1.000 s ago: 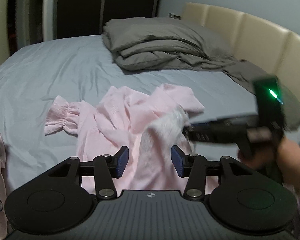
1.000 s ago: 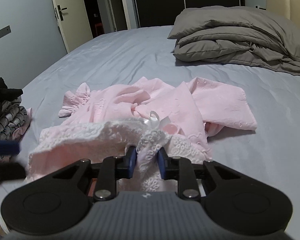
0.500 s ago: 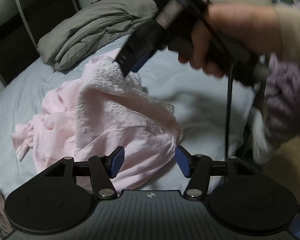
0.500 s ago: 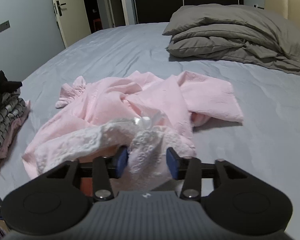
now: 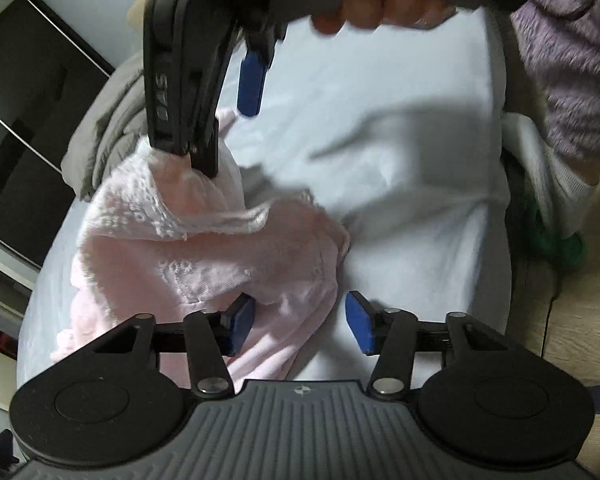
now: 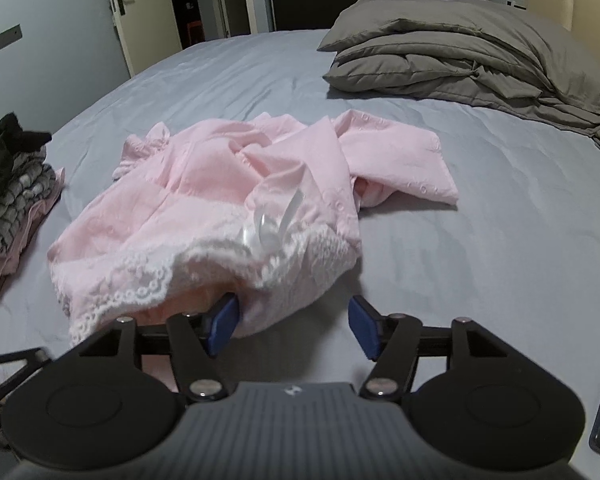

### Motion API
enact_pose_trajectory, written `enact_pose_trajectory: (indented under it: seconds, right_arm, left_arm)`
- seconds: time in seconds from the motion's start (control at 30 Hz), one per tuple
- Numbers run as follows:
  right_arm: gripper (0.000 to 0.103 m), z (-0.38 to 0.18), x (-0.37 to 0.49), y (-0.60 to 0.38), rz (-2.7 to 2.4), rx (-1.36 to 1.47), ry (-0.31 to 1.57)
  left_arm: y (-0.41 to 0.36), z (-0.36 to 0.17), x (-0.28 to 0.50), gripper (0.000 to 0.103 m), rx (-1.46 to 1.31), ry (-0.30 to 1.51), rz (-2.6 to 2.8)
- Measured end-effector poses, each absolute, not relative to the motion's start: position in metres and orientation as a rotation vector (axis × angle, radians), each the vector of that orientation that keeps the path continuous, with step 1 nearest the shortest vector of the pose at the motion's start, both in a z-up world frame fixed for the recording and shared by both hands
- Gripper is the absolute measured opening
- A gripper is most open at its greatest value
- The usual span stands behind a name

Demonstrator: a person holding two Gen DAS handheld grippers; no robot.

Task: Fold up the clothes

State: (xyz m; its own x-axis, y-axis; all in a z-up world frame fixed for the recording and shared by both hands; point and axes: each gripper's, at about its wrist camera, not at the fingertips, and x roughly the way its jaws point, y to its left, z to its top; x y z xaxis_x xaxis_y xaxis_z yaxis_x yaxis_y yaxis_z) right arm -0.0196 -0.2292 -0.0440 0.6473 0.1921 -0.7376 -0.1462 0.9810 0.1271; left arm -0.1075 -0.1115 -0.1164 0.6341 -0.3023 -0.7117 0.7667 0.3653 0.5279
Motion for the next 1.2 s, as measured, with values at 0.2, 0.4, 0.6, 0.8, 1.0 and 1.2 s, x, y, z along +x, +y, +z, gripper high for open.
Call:
enact_pose_trajectory:
  seconds: [0.2,0.4,0.6,0.8,1.0,1.2]
  right_arm:
    - [0.069,-0.050,-0.025,-0.236,0.188,0.065,0.873]
    - [0.071,-0.050,-0.025,-0.244,0.165,0.079,0.873]
    - [0.071,-0.052,-0.025,-0.243,0.158,0.071,0.880]
    - [0.071,-0.052,-0.026,-0.234,0.185,0.048,0.879]
    - [0.071,-0.046,-0.026,-0.216,0.245,0.019,0.854]
    - [0.071,-0.043,-0.029,-0.200,0.302,0.016,0.835]
  left_arm:
    - [-0.109,-0.124,-0.085,0.011,0.924,0.622,-0.693]
    - [-0.090,-0.090,-0.069,0.000,0.729,0.602,-0.653]
    - [-0.047,-0.035,-0.047,0.000,0.460,0.538,-0.541]
    - [-0.012,0.026,-0.023,0.000,0.281,0.505,-0.422]
    - [0.005,0.051,-0.001,0.000,0.279,0.509,-0.373]
    - [0.028,0.059,0.016,0.000,0.292,0.550,-0.331]
